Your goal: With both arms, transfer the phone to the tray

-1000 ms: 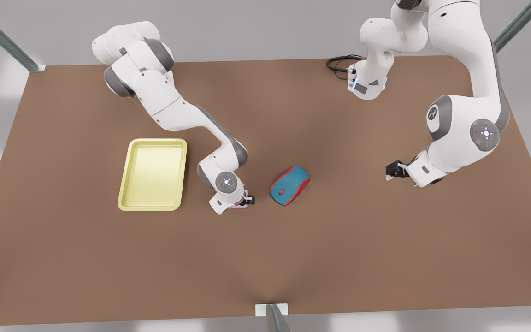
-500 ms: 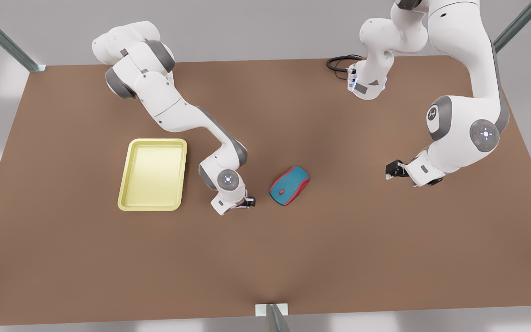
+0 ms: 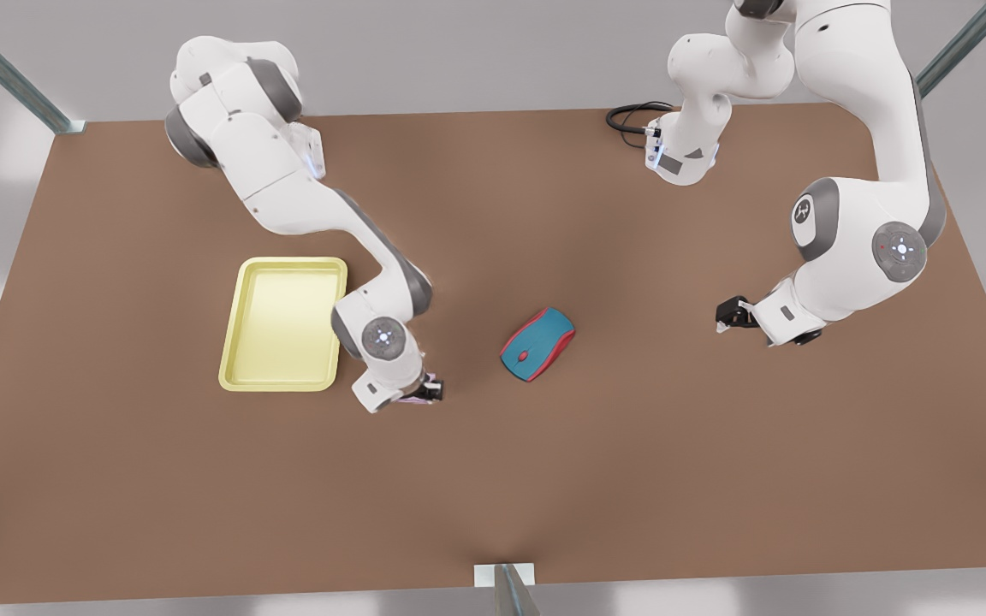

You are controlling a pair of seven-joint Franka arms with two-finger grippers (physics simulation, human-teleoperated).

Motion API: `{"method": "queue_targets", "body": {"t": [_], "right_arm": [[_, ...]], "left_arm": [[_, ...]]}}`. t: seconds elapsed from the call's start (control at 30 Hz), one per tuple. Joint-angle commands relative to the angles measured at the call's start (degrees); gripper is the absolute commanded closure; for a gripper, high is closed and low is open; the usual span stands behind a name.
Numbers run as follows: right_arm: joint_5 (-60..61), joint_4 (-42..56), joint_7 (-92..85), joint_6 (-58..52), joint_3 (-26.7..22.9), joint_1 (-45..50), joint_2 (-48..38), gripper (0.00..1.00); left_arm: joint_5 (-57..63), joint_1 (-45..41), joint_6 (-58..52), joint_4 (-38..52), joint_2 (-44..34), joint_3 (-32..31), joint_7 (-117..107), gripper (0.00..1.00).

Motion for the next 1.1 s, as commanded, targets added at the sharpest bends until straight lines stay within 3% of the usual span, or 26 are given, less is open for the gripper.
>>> {"method": "queue_targets", "body": {"t": [0.0, 0.27, 0.4, 0.5, 0.63, 0.8, 0.87, 0.93, 1.07], "right_arm": [[0.21, -1.21, -19.39, -16.83, 0.14, -3.52, -4.40, 0.24], [3.11, -27.22, -35.22, -15.78, 0.06, -14.42, -22.94, 0.24], [4.78, -38.47, -40.05, -8.40, 0.06, -17.23, -27.69, 0.23], [4.78, -38.04, -42.51, -7.87, -0.12, -18.64, -26.64, 0.00], [4.78, -32.95, -47.00, -9.97, -0.12, -22.69, -26.55, 0.00], [4.61, 1.68, -37.77, -27.02, -0.65, -23.74, -25.41, 0.00], [4.78, 2.22, -33.82, -37.13, -0.91, -24.27, -33.13, 0.00], [9.08, -1.21, -34.43, -38.72, -2.49, -25.59, -38.06, 0.00], [9.09, -1.83, -34.43, -38.37, -2.58, -25.50, -37.54, 0.00]], "left_arm": [[0.04, 0.09, -0.01, 0.03, -0.05, 0.01, 0.88, 0.00], [0.04, 0.00, -0.01, 0.03, 0.04, 0.01, 0.88, 0.00], [0.04, 0.00, -0.10, 0.03, 0.04, 0.01, 0.88, 0.00], [0.04, 0.00, -0.36, 0.12, -0.14, 0.01, 0.44, 0.00], [0.04, 0.00, -0.10, 0.73, -0.05, 0.01, -1.14, 0.00], [2.06, -0.17, -6.86, 10.22, 3.12, -0.25, -3.69, 0.00], [2.77, -0.17, -7.74, 10.75, 3.12, -0.25, -3.86, 0.00], [2.85, -0.26, -8.27, 10.75, 3.20, -0.25, -3.95, 0.00], [4.08, -0.26, -8.36, 10.75, 3.73, -0.43, -4.04, 0.00]]}}
